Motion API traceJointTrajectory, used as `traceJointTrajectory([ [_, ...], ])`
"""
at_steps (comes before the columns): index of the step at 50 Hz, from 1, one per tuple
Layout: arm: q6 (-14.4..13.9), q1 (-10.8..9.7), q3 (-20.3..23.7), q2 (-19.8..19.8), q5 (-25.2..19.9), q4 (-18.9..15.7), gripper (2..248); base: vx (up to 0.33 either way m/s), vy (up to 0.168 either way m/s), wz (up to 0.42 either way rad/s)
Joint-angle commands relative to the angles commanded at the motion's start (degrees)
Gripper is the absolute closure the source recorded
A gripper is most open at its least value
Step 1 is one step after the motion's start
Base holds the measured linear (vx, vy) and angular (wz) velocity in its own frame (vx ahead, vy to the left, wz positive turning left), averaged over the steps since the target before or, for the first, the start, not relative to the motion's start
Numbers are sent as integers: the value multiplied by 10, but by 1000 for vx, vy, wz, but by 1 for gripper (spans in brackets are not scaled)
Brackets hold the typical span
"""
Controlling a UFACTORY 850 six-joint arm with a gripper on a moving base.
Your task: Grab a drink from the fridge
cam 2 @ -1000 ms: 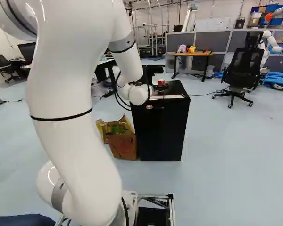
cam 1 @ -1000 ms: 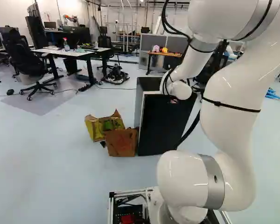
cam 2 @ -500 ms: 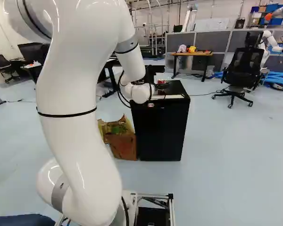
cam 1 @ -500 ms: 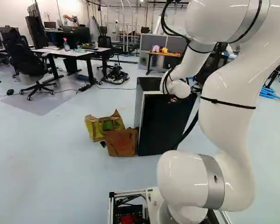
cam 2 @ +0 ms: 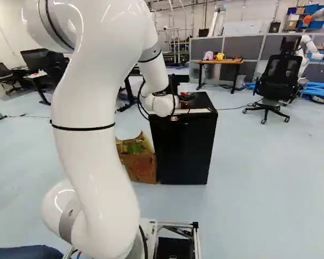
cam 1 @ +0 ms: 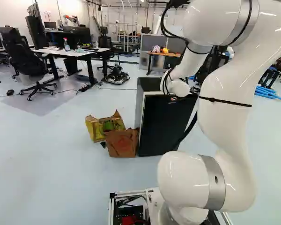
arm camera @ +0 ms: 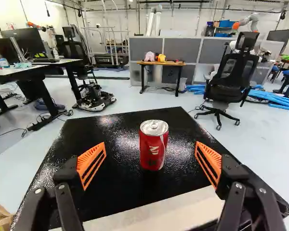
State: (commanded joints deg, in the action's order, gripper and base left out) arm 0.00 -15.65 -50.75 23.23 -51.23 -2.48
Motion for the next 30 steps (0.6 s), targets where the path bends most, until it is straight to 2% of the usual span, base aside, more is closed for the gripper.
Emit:
traceJointTrajectory([
  [30, 0, -1, -54, 57, 14, 0, 3, 0, 0, 0],
])
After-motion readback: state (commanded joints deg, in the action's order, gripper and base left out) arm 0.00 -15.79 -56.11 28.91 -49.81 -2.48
